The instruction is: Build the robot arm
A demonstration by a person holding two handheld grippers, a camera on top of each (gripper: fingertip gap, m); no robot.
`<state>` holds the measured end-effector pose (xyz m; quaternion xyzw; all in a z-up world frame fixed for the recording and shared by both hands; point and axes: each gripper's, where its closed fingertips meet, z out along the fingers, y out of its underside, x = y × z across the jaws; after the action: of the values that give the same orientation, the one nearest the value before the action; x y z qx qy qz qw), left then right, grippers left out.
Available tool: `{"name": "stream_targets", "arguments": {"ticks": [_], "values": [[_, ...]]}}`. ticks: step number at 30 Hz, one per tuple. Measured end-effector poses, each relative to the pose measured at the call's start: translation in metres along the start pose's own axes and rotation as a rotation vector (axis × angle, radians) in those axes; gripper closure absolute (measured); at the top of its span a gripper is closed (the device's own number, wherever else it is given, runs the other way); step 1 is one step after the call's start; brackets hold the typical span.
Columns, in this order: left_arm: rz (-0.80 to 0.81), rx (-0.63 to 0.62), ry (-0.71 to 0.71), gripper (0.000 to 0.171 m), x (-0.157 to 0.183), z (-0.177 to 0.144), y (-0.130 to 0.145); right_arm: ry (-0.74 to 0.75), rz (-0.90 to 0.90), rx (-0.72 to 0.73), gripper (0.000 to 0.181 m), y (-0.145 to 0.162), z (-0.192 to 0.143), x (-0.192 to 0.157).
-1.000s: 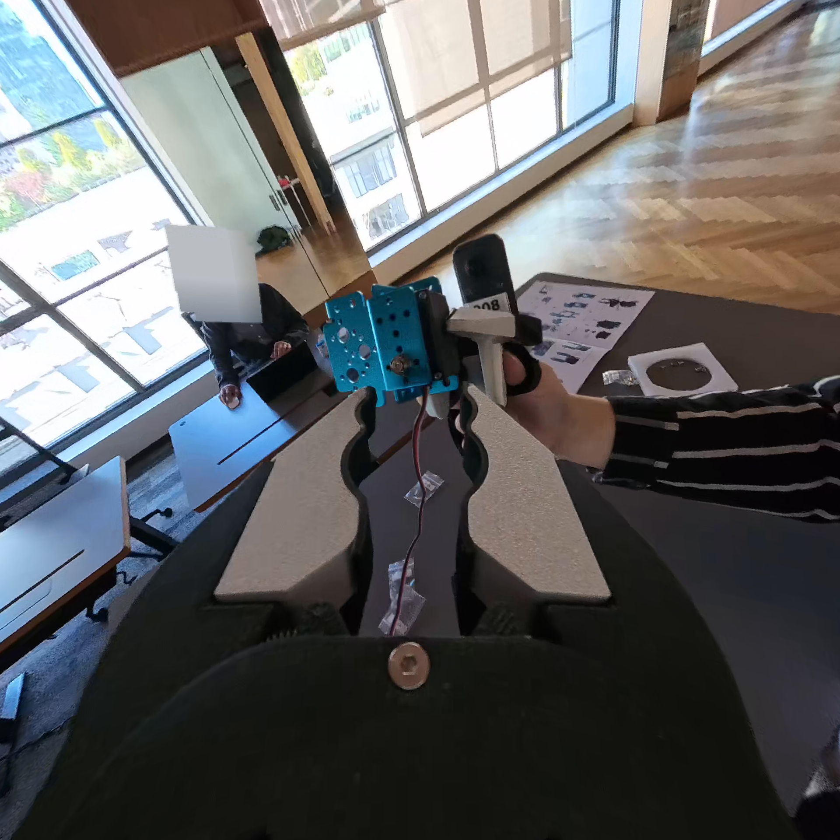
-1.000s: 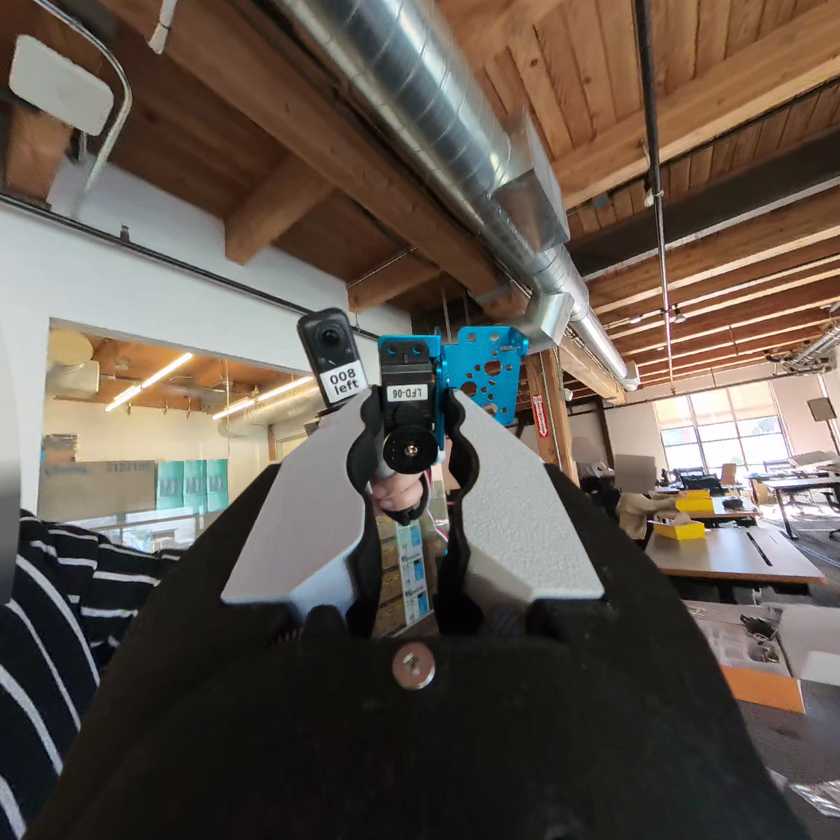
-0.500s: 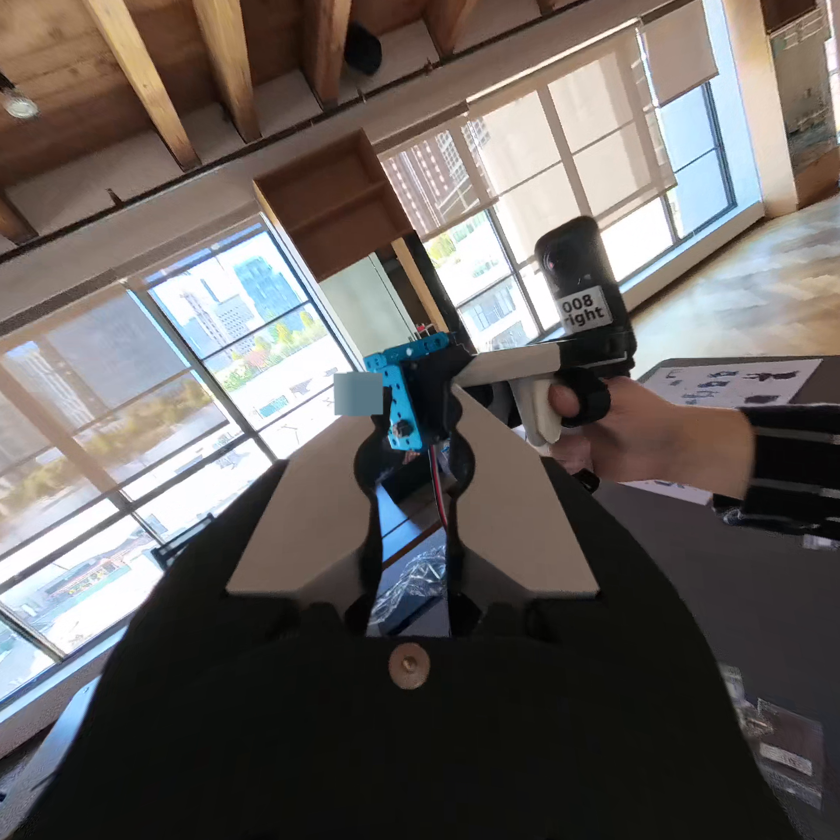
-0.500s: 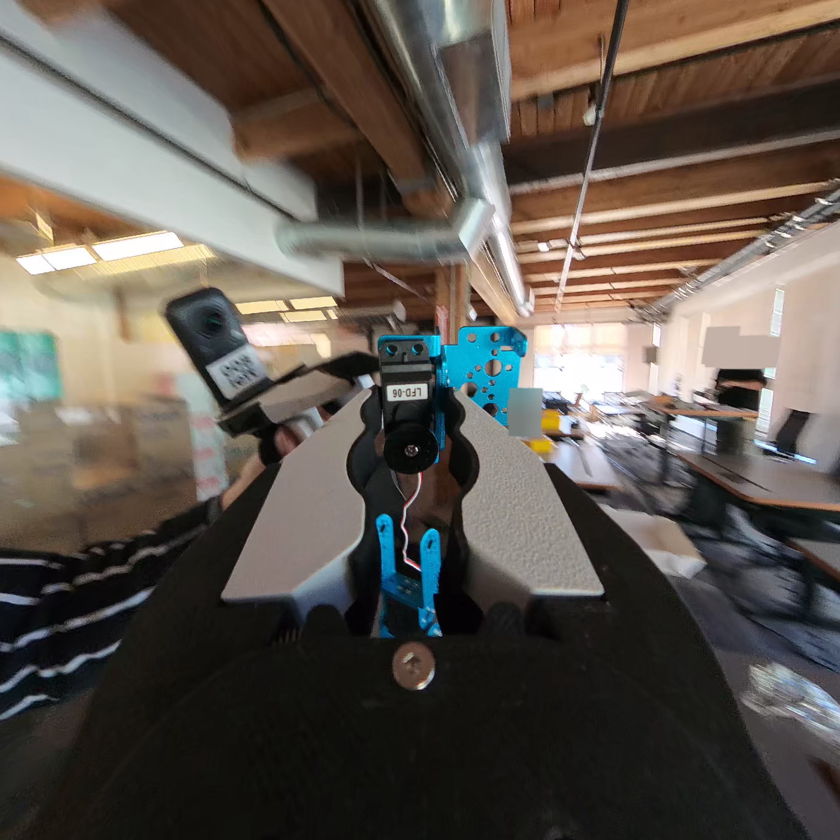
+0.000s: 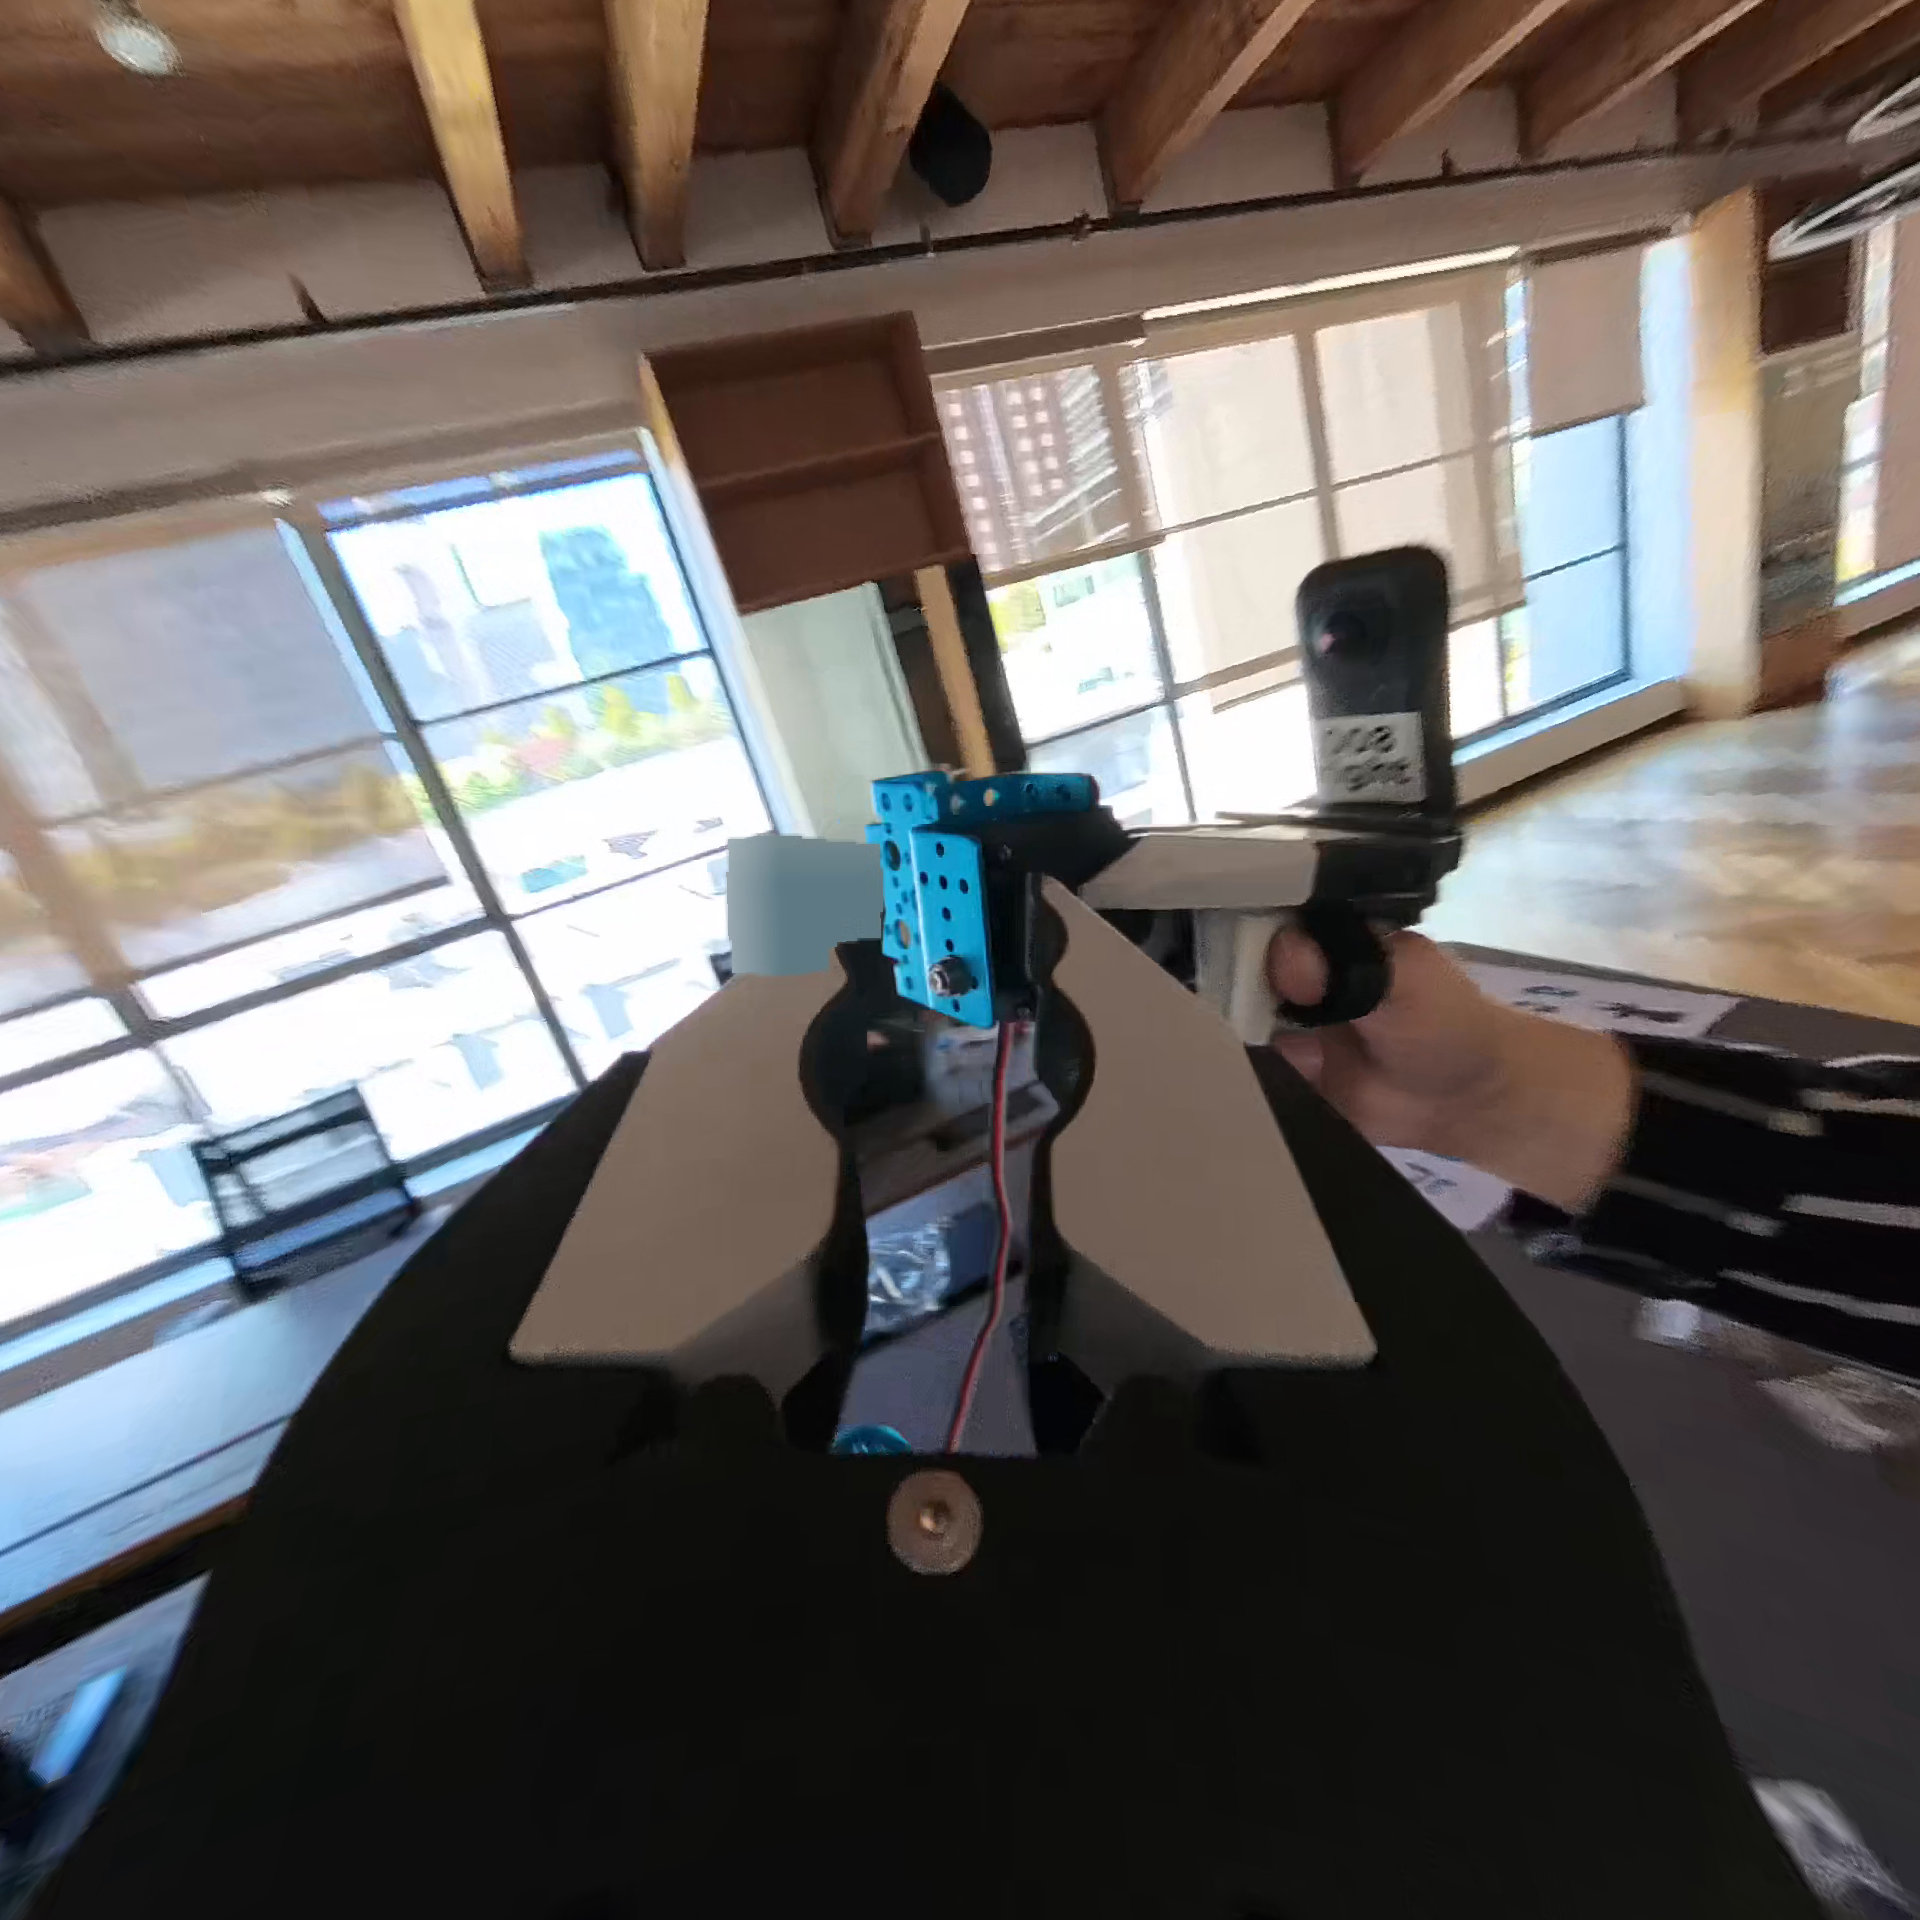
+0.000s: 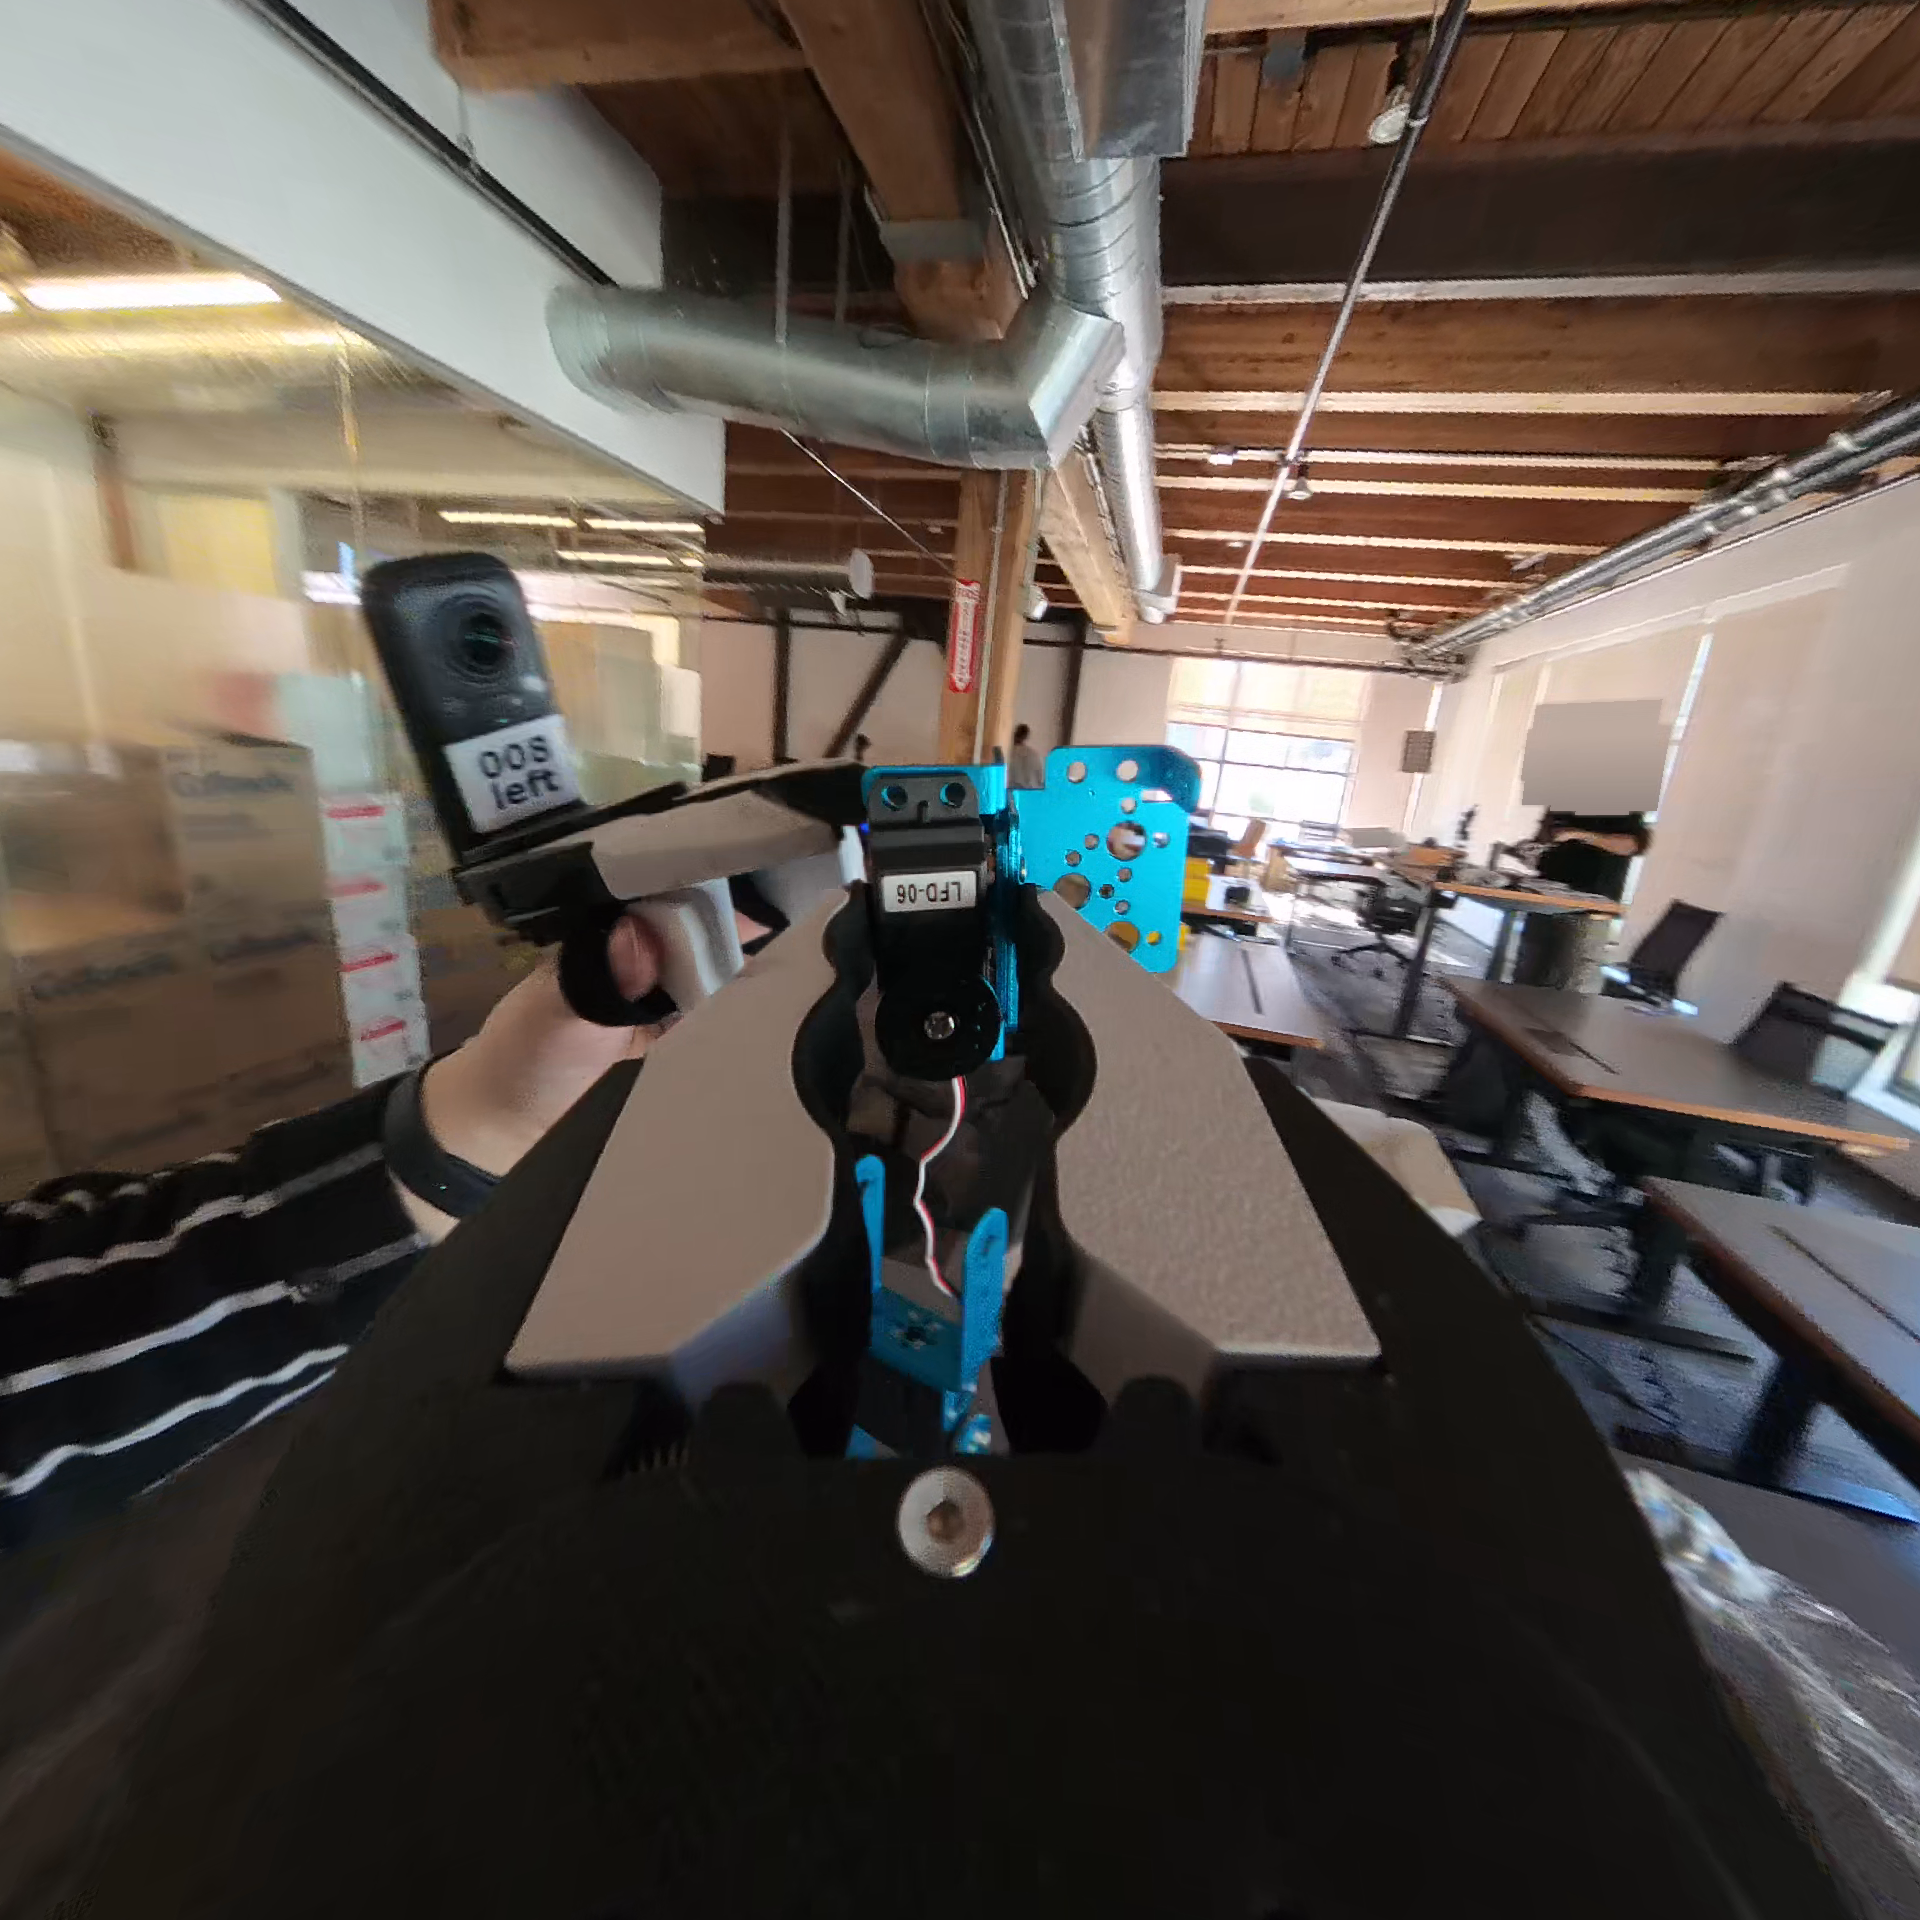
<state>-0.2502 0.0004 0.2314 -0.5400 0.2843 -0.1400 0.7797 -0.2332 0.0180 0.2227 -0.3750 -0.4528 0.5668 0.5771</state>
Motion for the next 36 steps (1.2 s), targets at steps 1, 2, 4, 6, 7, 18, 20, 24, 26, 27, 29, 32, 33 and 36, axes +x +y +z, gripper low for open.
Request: {"name": "stream_targets", "arguments": {"ticks": [1, 2, 4, 6, 7, 18, 20, 24, 26, 27, 29, 32, 33, 36], "values": [[-0.027, -0.001, 0.023, 0.146, 0.001, -0.007, -0.001, -0.014, 0.007, 0.009, 0.156, 0.002, 0.001, -0.003], [-0.029, -0.009, 0.021, 0.145, 0.0, -0.017, 0.001, -0.023, 0.001, 0.004, 0.156, 0.007, 0.001, -0.005], [-0.027, -0.053, -0.01, 0.141, -0.004, -0.043, 0.015, -0.054, -0.003, -0.023, 0.156, 0.022, -0.001, -0.01], [-0.07, -0.075, -0.013, 0.139, -0.001, -0.072, 0.033, -0.128, 0.019, -0.007, 0.156, 0.032, -0.005, -0.016], [-0.093, -0.073, -0.017, 0.138, -0.001, -0.085, 0.041, -0.19, 0.05, 0.003, 0.156, 0.035, -0.006, -0.022], [-0.339, -0.035, 0.034, 0.126, -0.021, -0.091, 0.092, -0.69, 0.245, -0.22, 0.156, 0.094, 0.048, -0.013], [-0.337, -0.007, 0.008, 0.127, -0.022, -0.097, 0.098, -0.703, 0.275, -0.192, 0.156, 0.1, 0.047, -0.012], [-0.381, -0.006, 0.018, 0.127, -0.029, -0.098, 0.103, -0.705, 0.283, -0.213, 0.156, 0.113, 0.052, -0.011], [-0.361, -0.004, 0.019, 0.127, -0.032, -0.095, 0.098, -0.72, 0.28, -0.231, 0.156, 0.118, 0.053, -0.013], [-0.359, -0.001, 0.026, 0.127, -0.033, -0.093, 0.095, -0.726, 0.284, -0.234, 0.156, 0.119, 0.053, -0.013], [-0.36, -0.022, 0.035, 0.125, -0.034, -0.085, 0.095, -0.74, 0.288, -0.234, 0.156, 0.12, 0.054, -0.015], [-0.351, -0.081, 0.042, 0.125, -0.031, -0.073, 0.102, -0.748, 0.278, -0.253, 0.156, 0.126, 0.055, -0.015], [-0.347, -0.105, 0.041, 0.127, -0.03, -0.07, 0.106, -0.754, 0.285, -0.246, 0.156, 0.126, 0.055, -0.016], [-0.317, -0.173, 0.019, 0.132, -0.028, -0.065, 0.116, -0.761, 0.293, -0.234, 0.156, 0.126, 0.055, -0.016]]}}
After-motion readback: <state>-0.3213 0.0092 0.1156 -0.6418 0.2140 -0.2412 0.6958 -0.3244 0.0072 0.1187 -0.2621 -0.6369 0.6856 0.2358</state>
